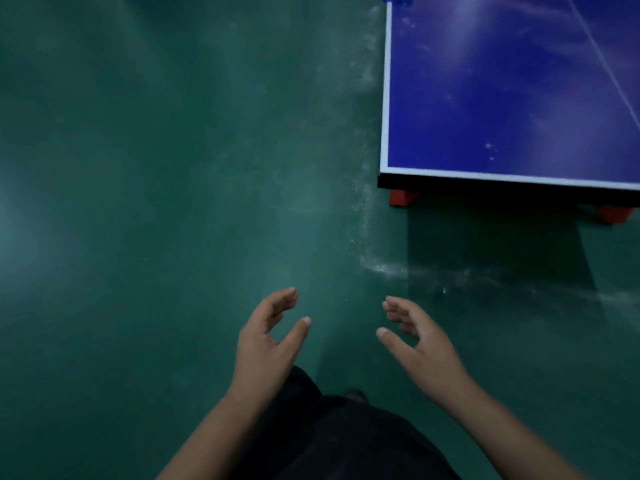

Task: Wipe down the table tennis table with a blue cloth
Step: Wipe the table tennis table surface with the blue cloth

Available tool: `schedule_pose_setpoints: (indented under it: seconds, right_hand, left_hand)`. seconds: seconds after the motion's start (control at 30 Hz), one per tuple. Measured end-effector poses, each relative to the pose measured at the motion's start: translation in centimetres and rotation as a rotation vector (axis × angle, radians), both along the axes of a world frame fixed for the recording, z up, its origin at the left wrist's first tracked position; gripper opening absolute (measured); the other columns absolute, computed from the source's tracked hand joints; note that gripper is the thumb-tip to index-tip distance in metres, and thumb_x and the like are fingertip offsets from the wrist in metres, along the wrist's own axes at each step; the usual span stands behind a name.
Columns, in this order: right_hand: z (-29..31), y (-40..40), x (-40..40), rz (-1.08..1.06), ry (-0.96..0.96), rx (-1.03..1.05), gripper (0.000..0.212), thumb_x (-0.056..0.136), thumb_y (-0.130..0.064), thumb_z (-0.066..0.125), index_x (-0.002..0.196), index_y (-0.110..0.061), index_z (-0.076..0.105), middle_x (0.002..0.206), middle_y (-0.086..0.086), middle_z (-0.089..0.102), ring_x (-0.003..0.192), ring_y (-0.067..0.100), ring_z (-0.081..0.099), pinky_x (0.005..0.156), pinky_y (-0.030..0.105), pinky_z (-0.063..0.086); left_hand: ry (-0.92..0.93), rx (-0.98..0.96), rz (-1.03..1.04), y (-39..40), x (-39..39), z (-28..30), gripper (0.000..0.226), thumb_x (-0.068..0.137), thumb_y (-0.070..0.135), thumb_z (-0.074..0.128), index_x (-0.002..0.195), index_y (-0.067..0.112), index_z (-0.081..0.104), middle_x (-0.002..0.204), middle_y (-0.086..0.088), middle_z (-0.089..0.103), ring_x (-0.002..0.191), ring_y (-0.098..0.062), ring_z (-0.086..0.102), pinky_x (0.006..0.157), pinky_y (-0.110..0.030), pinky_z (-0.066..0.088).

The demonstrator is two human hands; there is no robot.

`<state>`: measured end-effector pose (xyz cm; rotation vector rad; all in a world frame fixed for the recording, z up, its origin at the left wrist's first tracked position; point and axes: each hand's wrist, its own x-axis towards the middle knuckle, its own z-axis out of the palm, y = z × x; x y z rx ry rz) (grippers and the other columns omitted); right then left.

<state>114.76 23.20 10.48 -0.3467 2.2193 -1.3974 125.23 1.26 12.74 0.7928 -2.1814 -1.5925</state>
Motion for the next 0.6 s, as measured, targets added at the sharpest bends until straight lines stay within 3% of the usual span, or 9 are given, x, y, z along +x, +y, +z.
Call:
schedule_pose_setpoints:
  seconds: [0.13, 0.23, 0.6]
  right_hand:
    - [-0.3, -5.9, -9.3, -0.021, 0.002, -0.009, 0.045, 0.089, -0.031, 0.072, 0.121, -0.055, 0.052, 0.121, -0.029, 0.060, 0.118, -0.004, 0.056, 0.101, 0.024, 0.042]
    - [-0.9, -10.4, -16.1, -0.085, 0.000, -0.013, 0.046, 0.089, -0.024, 0.072, 0.120, -0.051, 0.053, 0.122, -0.021, 0.062, 0.116, -0.002, 0.057, 0.103, 0.027, 0.044]
    - [0.5, -26.0, -39.5, -0.265, -0.024, 0.032, 0.044, 0.091, -0.029, 0.069, 0.126, -0.047, 0.050, 0.127, -0.025, 0.058, 0.117, -0.011, 0.052, 0.102, 0.021, 0.042]
  left_hand:
    - [-0.030, 0.039, 0.040, -6.0, -8.4, -0.9, 0.042, 0.083, 0.004, 0.076, 0.112, 0.030, 0.064, 0.114, 0.010, 0.070, 0.110, -0.003, 0.064, 0.103, -0.036, 0.049]
    - [-0.054, 0.049, 0.027, -11.0, -15.3, -2.0, 0.039, 0.083, 0.006, 0.076, 0.113, 0.027, 0.064, 0.115, 0.009, 0.070, 0.111, -0.003, 0.063, 0.105, -0.038, 0.047]
    - [-0.097, -0.010, -0.211, -29.1, -44.2, -1.1, 0.039, 0.084, 0.010, 0.076, 0.119, 0.024, 0.064, 0.120, 0.015, 0.067, 0.115, 0.000, 0.059, 0.106, -0.030, 0.045]
